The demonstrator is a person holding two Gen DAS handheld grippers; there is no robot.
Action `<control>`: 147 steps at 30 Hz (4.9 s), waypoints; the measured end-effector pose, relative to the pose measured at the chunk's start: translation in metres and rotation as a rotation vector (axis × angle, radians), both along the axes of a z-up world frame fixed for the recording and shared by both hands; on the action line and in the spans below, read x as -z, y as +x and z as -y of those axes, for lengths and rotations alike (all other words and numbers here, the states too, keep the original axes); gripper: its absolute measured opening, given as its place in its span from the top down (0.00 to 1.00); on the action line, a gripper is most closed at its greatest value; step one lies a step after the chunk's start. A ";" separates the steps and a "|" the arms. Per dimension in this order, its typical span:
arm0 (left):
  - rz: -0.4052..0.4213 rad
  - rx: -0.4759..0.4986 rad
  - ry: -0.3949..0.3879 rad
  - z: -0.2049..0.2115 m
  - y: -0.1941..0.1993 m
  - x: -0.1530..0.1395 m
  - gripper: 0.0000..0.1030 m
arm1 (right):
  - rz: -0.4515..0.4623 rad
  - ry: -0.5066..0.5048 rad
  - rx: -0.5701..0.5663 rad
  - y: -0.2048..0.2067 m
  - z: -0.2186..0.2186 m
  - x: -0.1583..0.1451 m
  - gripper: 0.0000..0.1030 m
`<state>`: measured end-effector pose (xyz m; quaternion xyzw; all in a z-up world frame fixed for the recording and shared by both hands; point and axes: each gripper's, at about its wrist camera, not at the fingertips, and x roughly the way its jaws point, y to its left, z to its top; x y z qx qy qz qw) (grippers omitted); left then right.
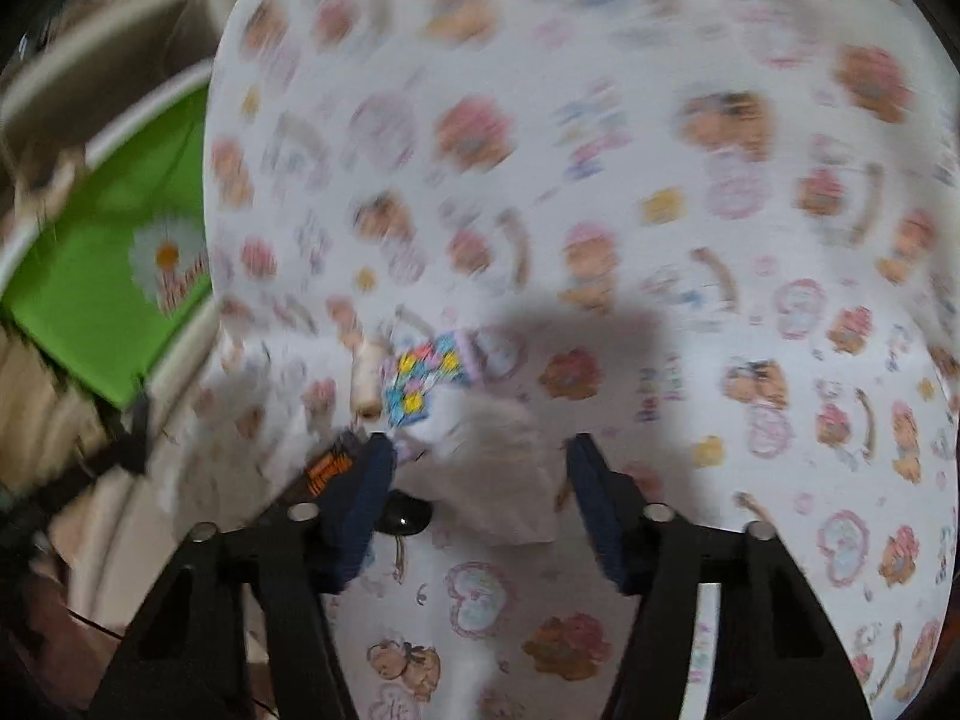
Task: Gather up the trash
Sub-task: 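Grasp the white tissue with the right tool while the left tool grasps a small black item, then carry the tissue down to the pink basket while the left tool carries its item there, then open the right tool over the basket while the left tool opens too, then raise both open tools back toward the items on the table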
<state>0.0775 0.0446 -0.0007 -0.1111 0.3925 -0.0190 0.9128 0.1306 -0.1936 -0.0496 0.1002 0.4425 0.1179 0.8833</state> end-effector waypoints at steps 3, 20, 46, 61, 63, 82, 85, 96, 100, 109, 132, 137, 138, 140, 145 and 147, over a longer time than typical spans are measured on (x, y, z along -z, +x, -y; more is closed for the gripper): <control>-0.004 0.014 0.029 0.007 -0.001 0.004 0.90 | -0.012 -0.057 0.023 0.004 -0.009 0.014 0.70; 0.014 0.082 0.065 0.028 -0.037 -0.002 0.91 | 0.080 -0.047 0.088 -0.044 0.037 -0.025 0.84; -0.232 0.176 0.063 0.043 -0.096 0.051 0.91 | 0.041 -0.085 -0.148 -0.171 -0.009 -0.024 0.85; -0.510 0.229 0.132 0.061 -0.095 0.147 0.90 | -0.267 -0.116 -0.216 -0.169 -0.041 0.080 0.85; -0.555 0.225 0.103 0.060 -0.092 0.161 0.90 | -0.292 -0.157 -0.205 -0.166 -0.044 0.095 0.85; -0.634 0.216 0.143 0.060 -0.087 0.196 0.75 | -0.363 -0.237 -0.208 -0.156 -0.049 0.151 0.70; -0.629 0.211 0.139 0.060 -0.086 0.190 0.72 | -0.347 -0.253 -0.193 -0.154 -0.047 0.147 0.65; -0.420 0.177 0.200 0.047 -0.090 0.136 0.62 | -0.244 -0.243 -0.139 -0.151 -0.034 0.102 0.59; -0.303 0.150 0.246 0.045 -0.096 0.106 0.51 | -0.152 -0.222 -0.129 -0.155 -0.029 0.068 0.58; -0.125 0.075 0.199 0.029 -0.100 0.048 0.34 | 0.045 -0.226 -0.090 -0.166 -0.019 0.004 0.57; 0.170 0.032 0.254 0.017 -0.047 -0.063 0.06 | 0.429 -0.229 0.030 -0.127 0.021 -0.120 0.24; 0.062 0.027 0.261 0.011 -0.035 -0.017 0.06 | 0.322 -0.274 0.028 -0.113 0.020 -0.074 0.24; 0.031 0.032 0.256 0.010 -0.031 -0.011 0.06 | 0.308 -0.288 0.031 -0.110 0.020 -0.068 0.24; 0.004 0.018 0.244 0.007 -0.026 -0.005 0.07 | 0.280 -0.288 0.041 -0.104 0.022 -0.060 0.24; -0.040 -0.027 0.212 -0.005 -0.020 0.000 0.07 | 0.247 -0.250 0.079 -0.096 0.028 -0.052 0.24; -0.081 -0.024 0.190 -0.010 -0.016 0.006 0.07 | 0.230 -0.253 0.089 -0.093 0.028 -0.048 0.24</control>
